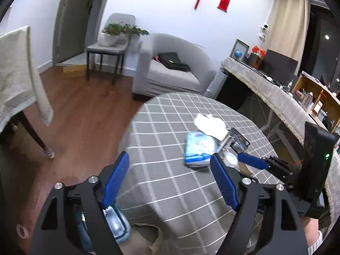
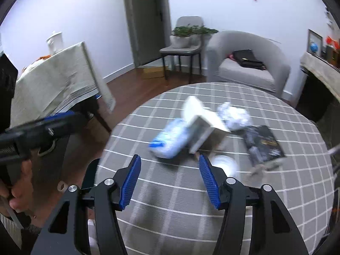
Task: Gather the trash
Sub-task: 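Move both open grippers back over the table, then grasp the blue tissue pack with the left gripper while the right gripper grasps the cardboard tape ring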
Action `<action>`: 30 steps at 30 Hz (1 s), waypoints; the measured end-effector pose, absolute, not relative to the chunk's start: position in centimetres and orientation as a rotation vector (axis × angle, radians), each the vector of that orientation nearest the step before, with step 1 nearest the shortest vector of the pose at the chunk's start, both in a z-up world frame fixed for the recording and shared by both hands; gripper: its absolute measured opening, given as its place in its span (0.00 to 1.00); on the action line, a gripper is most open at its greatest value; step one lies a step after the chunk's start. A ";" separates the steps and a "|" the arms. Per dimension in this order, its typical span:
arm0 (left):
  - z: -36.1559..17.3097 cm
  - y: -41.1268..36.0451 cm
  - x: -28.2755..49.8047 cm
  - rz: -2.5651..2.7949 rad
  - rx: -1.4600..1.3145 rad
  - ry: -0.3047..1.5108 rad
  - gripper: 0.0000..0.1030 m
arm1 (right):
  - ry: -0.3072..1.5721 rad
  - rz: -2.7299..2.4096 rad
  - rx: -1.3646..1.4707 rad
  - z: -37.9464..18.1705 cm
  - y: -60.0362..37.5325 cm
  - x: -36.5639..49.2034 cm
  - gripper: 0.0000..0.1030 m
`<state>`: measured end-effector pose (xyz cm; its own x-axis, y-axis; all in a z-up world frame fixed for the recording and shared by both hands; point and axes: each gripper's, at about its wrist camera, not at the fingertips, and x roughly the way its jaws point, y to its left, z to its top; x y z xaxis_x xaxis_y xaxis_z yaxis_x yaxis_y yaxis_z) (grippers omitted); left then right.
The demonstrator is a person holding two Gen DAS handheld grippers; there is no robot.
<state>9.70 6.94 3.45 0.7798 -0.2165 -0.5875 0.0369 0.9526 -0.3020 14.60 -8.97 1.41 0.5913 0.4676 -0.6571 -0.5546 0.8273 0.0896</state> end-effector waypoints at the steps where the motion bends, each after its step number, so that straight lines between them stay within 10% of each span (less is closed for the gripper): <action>1: 3.1 6.2 10.2 -0.145 -0.286 0.671 0.79 | 0.722 0.587 -0.127 1.3 -9.4 14.4 0.56; 30: -2.6 0.3 20.0 -0.222 -0.304 0.831 0.83 | 0.899 0.567 0.008 -2.4 -17.5 18.2 0.70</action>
